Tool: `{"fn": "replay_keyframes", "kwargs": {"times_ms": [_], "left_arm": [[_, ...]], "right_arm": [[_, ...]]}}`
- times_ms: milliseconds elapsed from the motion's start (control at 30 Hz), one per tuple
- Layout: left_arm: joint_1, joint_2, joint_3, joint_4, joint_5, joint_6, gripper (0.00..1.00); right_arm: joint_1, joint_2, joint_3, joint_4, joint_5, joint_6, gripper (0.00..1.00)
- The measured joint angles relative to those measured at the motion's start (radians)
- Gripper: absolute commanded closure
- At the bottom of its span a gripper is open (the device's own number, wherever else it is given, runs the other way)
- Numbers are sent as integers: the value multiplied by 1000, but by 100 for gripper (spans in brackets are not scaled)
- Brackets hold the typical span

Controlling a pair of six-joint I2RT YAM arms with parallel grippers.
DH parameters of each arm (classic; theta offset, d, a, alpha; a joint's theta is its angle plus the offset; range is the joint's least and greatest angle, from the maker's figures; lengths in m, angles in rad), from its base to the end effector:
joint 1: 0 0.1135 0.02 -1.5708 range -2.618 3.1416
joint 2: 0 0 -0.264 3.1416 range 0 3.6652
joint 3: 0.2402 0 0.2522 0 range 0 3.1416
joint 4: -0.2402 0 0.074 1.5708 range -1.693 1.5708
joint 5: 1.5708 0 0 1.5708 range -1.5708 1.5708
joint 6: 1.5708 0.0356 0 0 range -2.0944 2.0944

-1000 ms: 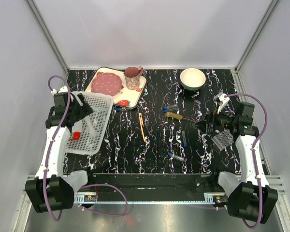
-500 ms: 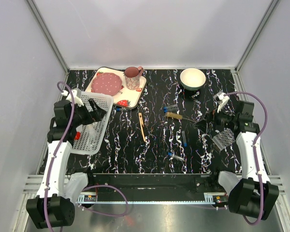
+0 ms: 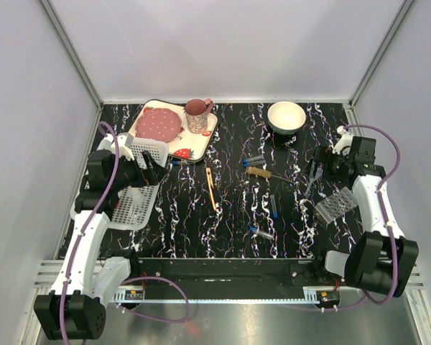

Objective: Organize the chemistry lab equipment

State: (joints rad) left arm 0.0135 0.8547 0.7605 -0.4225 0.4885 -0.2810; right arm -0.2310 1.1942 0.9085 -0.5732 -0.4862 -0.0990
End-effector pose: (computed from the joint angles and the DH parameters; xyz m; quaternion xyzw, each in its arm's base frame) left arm 0.1881 -0.0142 0.2973 -0.0027 0.8474 -0.2722 0.4558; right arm 0.2411 -0.0396 0.2677 -0.0237 0.9133 0.1670 0.3707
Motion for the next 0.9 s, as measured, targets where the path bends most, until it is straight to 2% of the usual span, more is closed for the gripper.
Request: {"fn": "replay_keyframes", "kwargs": {"times_ms": [200, 267, 533, 700, 900], "left_arm": [[-6, 0, 0, 0, 7, 3, 1], [-6, 0, 0, 0, 8, 4, 1], [-6, 0, 0, 0, 9, 5, 1], [-6, 0, 0, 0, 9, 5, 1], [-6, 0, 0, 0, 9, 5, 1]], "right_arm": [[-1, 91, 0, 65, 216, 204, 1], [-1, 130, 2, 81, 235, 244, 7], [-1, 366, 75, 82, 241, 309, 19], [-1, 411, 85, 81, 240, 319, 30], [-1, 451, 95, 83, 233, 320, 38]]}}
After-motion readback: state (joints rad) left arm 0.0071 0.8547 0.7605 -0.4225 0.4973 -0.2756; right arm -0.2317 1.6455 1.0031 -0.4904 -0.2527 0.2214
